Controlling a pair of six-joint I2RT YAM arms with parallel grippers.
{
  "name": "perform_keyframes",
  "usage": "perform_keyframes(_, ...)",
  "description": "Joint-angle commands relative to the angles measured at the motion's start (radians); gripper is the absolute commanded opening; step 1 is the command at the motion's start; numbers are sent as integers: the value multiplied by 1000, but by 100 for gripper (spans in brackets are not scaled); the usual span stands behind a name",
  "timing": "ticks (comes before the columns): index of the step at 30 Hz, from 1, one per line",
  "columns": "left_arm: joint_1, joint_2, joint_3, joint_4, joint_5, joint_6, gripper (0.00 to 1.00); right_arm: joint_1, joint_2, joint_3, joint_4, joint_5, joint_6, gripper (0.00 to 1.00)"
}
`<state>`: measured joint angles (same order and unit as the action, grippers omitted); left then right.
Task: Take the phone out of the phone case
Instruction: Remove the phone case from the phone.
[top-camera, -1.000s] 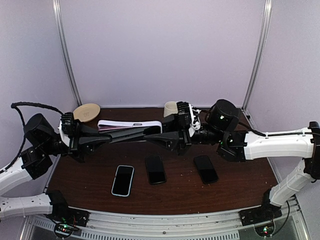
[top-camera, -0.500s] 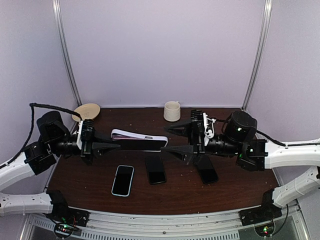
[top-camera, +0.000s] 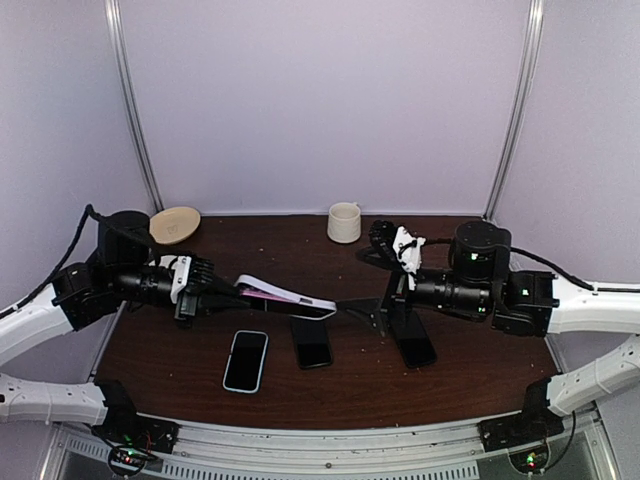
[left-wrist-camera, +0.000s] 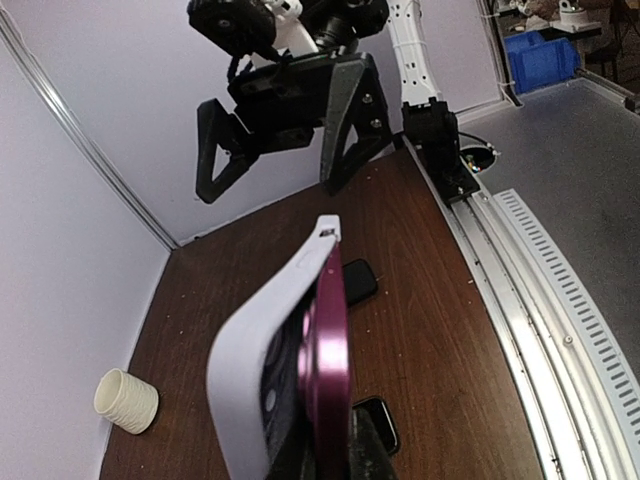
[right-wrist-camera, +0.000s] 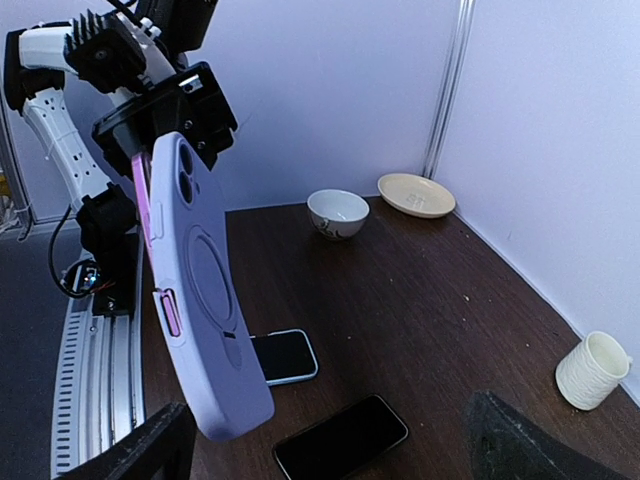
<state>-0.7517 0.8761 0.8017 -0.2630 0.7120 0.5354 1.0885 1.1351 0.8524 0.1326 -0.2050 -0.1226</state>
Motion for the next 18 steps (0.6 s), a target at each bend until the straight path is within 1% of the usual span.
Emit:
perform_keyframes(1,4,35,73,-13,15,167,0,5,-14,57,-124,93,33,99)
perform_keyframes(4,2,79,105,-54,19,222,0,4,-17,67,-162,90,44,99)
perform_keyframes(12,-1,206,151,-79,36,319,0,5,-26,66,-205,-53,8,99)
perform_keyframes(15,-8,237,145,-68,58,327,0,8,-2,104,-248,-73,6,99)
perform_keyframes(18,-11,255,125,-21,80,289,0,22,31,151,-261,-83,5,98)
